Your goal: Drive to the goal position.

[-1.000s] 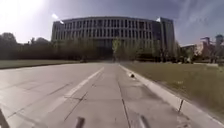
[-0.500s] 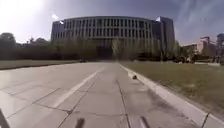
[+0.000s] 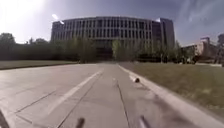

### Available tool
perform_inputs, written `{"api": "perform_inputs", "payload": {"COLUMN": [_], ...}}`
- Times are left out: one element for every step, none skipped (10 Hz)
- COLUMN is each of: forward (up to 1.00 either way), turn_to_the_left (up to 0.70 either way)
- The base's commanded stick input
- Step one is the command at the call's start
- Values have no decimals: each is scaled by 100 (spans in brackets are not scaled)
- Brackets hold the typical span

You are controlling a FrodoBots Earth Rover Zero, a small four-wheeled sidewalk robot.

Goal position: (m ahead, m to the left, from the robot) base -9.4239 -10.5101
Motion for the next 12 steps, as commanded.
{"api": "perform_inputs", "payload": {"forward": [70, 70, 70, 70, 70, 70, 70, 70, 70, 70, 70, 70], "turn_to_the_left": [0, 0, 0, 0, 0, 0, 0, 0, 0, 0, 0, 0]}}
